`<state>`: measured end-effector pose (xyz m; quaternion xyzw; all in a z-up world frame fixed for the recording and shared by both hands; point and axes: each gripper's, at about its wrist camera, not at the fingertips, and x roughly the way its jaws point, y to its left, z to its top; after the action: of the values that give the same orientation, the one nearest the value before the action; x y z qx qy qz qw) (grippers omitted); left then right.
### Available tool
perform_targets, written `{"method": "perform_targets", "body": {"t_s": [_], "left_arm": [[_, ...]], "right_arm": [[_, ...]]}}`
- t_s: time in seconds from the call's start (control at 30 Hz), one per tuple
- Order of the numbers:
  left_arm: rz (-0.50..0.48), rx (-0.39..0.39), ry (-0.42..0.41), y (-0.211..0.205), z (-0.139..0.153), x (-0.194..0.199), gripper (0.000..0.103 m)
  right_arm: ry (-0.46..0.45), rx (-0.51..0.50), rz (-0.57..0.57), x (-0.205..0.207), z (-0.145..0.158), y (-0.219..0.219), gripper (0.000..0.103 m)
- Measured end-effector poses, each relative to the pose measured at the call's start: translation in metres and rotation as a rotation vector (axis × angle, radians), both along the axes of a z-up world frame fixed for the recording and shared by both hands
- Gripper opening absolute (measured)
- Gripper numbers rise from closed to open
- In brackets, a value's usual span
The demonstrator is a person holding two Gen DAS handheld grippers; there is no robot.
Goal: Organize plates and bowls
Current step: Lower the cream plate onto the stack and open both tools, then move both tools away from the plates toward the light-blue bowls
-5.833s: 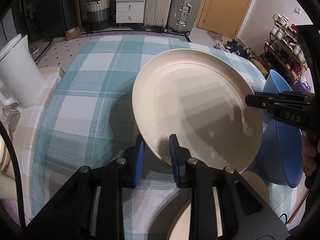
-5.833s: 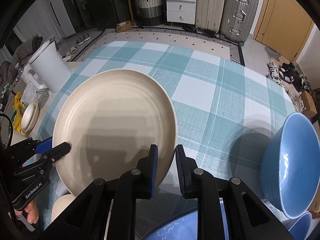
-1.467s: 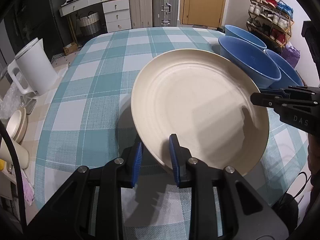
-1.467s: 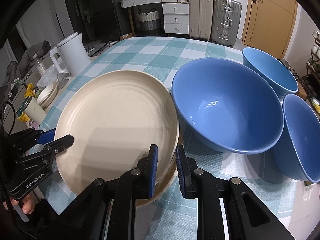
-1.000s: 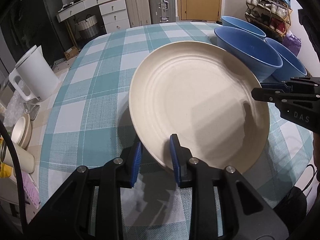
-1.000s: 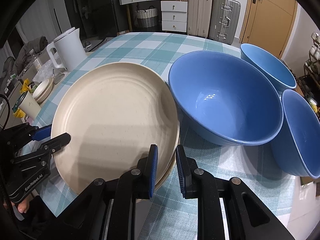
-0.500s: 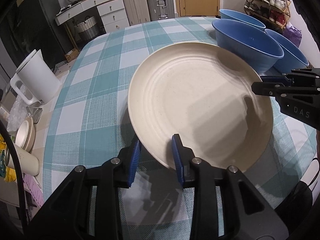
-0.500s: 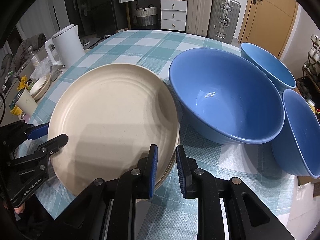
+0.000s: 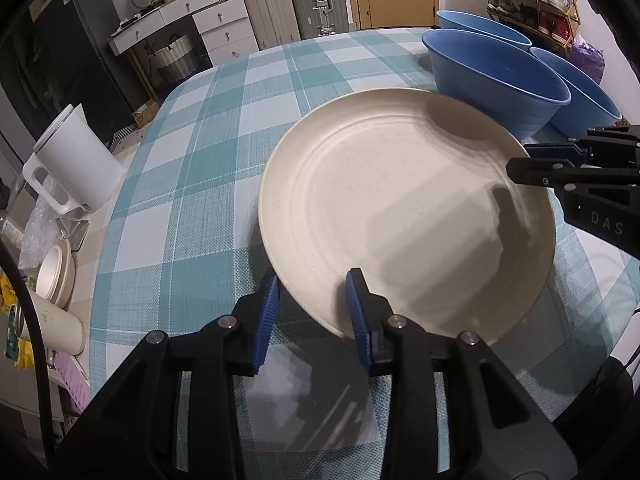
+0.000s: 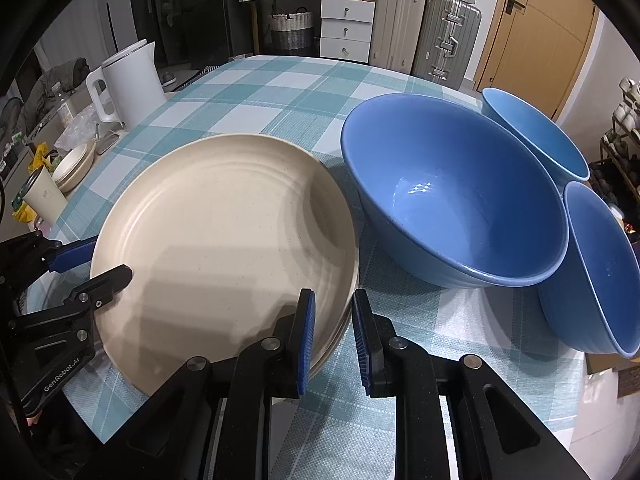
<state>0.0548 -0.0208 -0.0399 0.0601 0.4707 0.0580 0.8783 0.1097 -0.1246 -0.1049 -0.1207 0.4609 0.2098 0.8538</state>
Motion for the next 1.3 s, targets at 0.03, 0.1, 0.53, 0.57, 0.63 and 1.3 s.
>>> {"method": "perform_targets", "body": {"t_s": [0.03, 0.1, 0.53, 0.57, 0.63, 1.3], "left_arm": [[-0.001, 0.004, 0.000, -0.001, 0.000, 0.000, 0.031], [-0.002, 0.011, 0.000, -0.001, -0.001, 0.000, 0.031], [-0.002, -0.023, 0.010, 0.001, -0.004, 0.003, 0.035], [-0.002, -0.026, 0.011, 0.002, -0.004, 0.003, 0.036], [0.001, -0.040, 0.013, 0.003, -0.005, 0.003, 0.037], [0.010, -0.300, -0.134, 0.032, 0.058, -0.017, 0.102]], "right_arm": [[0.000, -0.003, 0.000, 0.000, 0.000, 0.000, 0.020], [-0.003, -0.005, -0.001, -0.001, 0.000, 0.000, 0.020], [0.003, -0.018, -0.002, 0.000, -0.005, 0.000, 0.020], [0.003, -0.019, -0.002, 0.000, -0.004, 0.000, 0.020], [0.002, -0.021, -0.001, 0.000, -0.004, 0.000, 0.020], [-0.085, 0.064, 0.057, -0.037, 0.042, -0.012, 0.082]]}}
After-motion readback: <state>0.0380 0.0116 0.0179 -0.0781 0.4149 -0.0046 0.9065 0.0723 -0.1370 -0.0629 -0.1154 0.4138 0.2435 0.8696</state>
